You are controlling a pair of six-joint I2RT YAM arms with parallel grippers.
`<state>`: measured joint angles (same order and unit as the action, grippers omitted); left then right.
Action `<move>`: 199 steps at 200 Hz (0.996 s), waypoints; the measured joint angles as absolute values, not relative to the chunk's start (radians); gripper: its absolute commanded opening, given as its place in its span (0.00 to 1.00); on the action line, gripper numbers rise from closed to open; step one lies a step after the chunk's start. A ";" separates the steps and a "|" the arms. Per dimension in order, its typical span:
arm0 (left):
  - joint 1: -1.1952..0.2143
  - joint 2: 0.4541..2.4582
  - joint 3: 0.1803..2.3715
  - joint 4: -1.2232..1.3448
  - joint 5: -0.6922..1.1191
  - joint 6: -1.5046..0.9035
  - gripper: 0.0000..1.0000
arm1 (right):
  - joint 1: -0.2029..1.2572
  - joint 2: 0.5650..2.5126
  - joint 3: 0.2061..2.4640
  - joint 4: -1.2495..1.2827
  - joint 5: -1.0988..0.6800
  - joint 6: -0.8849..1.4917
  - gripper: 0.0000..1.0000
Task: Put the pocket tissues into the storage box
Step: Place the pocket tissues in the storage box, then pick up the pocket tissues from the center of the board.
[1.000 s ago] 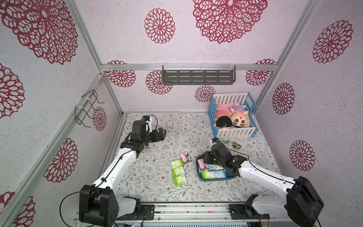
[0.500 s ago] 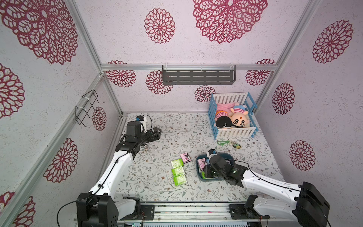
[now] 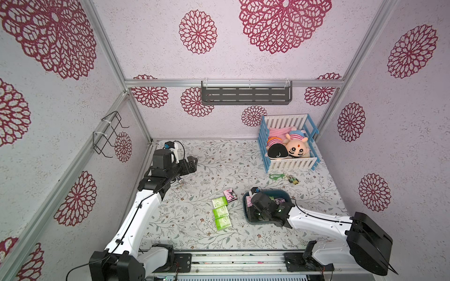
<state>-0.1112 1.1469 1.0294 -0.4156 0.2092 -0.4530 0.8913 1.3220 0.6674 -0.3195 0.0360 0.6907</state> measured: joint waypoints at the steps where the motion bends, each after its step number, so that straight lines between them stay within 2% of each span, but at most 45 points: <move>1: -0.111 1.144 1.030 -0.417 0.208 -0.453 0.97 | 0.891 1.322 0.670 -0.321 0.036 0.688 0.16; 27: -0.110 1.124 1.037 -0.437 0.197 -0.453 0.97 | 0.891 1.298 0.738 -0.373 0.035 0.660 0.30; 62: -0.110 1.123 1.059 -0.463 0.197 -0.453 0.97 | 0.891 1.212 0.866 -0.437 0.044 0.592 0.42; 83: -0.108 1.119 1.062 -0.462 0.211 -0.453 0.97 | 0.881 1.237 0.944 -0.407 0.047 0.554 0.53; 104: -0.106 1.124 1.066 -0.472 0.234 -0.453 0.97 | 0.863 1.397 1.067 -0.375 0.032 0.525 0.56; 137: -0.100 1.116 1.061 -0.485 0.252 -0.445 0.97 | 0.837 1.721 1.272 -0.373 -0.006 0.479 0.56; 165: -0.081 1.090 1.054 -0.490 0.258 -0.438 0.97 | 0.788 1.927 1.437 -0.487 -0.077 0.428 0.57; 199: -0.073 1.100 1.058 -0.525 0.272 -0.420 0.97 | 0.758 2.055 1.647 -0.632 -0.061 0.377 0.59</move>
<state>-0.0727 1.0996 1.0576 -0.5255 0.2718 -0.4202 0.7582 2.0552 1.6470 -0.6323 -0.0608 0.3767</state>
